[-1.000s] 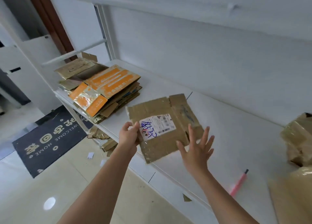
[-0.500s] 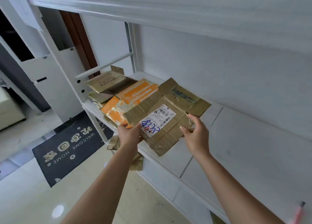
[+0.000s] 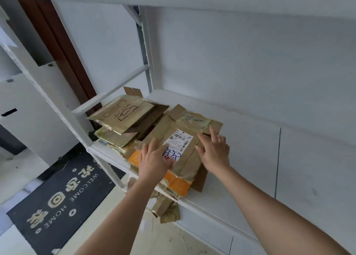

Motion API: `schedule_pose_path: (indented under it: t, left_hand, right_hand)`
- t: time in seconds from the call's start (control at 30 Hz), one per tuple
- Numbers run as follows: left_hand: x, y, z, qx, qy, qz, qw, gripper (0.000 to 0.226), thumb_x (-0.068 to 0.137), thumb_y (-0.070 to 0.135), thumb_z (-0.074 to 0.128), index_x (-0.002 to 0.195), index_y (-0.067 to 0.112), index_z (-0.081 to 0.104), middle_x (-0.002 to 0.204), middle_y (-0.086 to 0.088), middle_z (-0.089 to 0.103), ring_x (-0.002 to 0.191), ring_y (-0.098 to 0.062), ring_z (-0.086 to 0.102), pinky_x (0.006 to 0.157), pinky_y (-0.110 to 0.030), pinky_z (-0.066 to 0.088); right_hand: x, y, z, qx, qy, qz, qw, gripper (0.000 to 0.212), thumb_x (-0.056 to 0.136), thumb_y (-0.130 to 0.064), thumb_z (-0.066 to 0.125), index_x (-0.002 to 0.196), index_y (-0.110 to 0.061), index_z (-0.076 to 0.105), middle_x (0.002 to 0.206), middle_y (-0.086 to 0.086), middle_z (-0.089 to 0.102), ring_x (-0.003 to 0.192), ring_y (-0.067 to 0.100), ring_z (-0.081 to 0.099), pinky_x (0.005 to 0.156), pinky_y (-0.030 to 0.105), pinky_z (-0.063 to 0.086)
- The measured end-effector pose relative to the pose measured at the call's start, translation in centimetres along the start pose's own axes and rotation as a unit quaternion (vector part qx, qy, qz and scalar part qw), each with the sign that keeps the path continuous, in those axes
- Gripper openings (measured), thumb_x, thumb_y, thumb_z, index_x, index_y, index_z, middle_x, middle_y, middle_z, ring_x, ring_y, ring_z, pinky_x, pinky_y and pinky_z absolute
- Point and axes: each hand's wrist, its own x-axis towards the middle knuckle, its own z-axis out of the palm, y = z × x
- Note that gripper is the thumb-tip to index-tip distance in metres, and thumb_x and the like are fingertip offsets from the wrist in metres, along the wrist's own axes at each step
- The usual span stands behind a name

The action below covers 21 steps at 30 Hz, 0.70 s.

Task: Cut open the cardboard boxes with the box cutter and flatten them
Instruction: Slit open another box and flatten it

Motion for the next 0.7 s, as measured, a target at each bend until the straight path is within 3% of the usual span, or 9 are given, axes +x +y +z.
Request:
schedule_pose_path:
  t: [0.13,0.23,0.33,0.47,0.53,0.63,0.7]
  left_hand:
    - [1.4,-1.2,1.1,0.065,-0.075,0.04,0.994,0.071,0.092,0.057,0.052,0.154,0.042,0.019,0.164,0.002,-0.002,0.151,-0.031,-0.007,0.119,-0.049,-0.006]
    - [1.3,-1.1,1.5,0.084,-0.095,0.042,0.991,0.072,0.094,0.057,0.049,0.155,0.041,0.014,0.165,-0.001,-0.006,0.15,-0.035,-0.01,0.122,-0.051,-0.004]
    - [1.3,-0.3,1.0,0.115,-0.094,0.03,0.988,0.07,0.095,0.051,0.051,0.155,0.038,0.017,0.165,-0.005,-0.003,0.15,-0.039,-0.005,0.121,-0.055,0.001]
    - [1.5,1.5,-1.1,0.089,-0.133,-0.023,0.987,0.063,0.091,0.035,0.063,0.147,0.034,0.036,0.162,-0.011,0.011,0.146,-0.044,0.011,0.116,-0.064,0.007]
    - [1.3,3.2,-2.2,0.072,-0.133,-0.031,0.988,0.064,0.09,0.025,0.061,0.149,0.031,0.035,0.162,-0.014,0.011,0.147,-0.043,0.01,0.116,-0.065,0.009]
    - [-0.1,7.4,-2.6,0.047,-0.08,0.015,0.996,0.069,0.089,0.007,0.052,0.151,0.025,0.03,0.163,-0.014,0.006,0.149,-0.037,0.002,0.118,-0.061,0.006]
    - [-1.8,10.3,-2.0,0.037,-0.062,0.06,0.996,0.063,0.088,0.005,0.052,0.147,0.019,0.036,0.16,-0.015,0.012,0.149,-0.036,0.006,0.119,-0.058,0.009]
  right_hand:
    - [0.5,1.9,2.3,-0.103,-0.157,-0.012,0.982,0.063,0.097,-0.066,0.009,0.154,-0.043,-0.008,0.161,-0.011,-0.025,0.15,0.029,-0.02,0.115,0.06,-0.013]
    - [0.8,2.3,3.1,-0.131,-0.205,0.001,0.97,0.065,0.096,-0.067,0.005,0.151,-0.043,-0.021,0.156,-0.01,-0.035,0.149,0.027,-0.022,0.115,0.062,-0.012]
    - [1.2,1.6,2.1,-0.118,-0.228,0.003,0.966,0.066,0.097,-0.067,0.009,0.151,-0.042,-0.02,0.156,-0.009,-0.035,0.149,0.027,-0.023,0.115,0.062,-0.012]
    - [-0.8,2.0,-1.1,-0.085,-0.135,-0.026,0.987,0.063,0.097,-0.065,0.008,0.152,-0.045,-0.015,0.16,-0.01,-0.029,0.148,0.024,-0.026,0.114,0.058,-0.016]
    - [-2.7,3.5,-3.4,-0.079,-0.076,-0.023,0.994,0.061,0.097,-0.064,0.005,0.151,-0.046,-0.017,0.16,-0.011,-0.028,0.148,0.022,-0.027,0.114,0.056,-0.017]
    - [-6.2,6.7,-6.8,-0.08,-0.036,0.014,0.996,0.06,0.098,-0.061,0.006,0.151,-0.045,-0.017,0.161,-0.012,-0.025,0.149,0.02,-0.024,0.116,0.057,-0.013]
    - [-8.9,8.9,-8.6,-0.075,-0.027,0.049,0.996,0.06,0.1,-0.059,0.01,0.152,-0.044,-0.015,0.162,-0.009,-0.024,0.15,0.023,-0.022,0.117,0.059,-0.01]
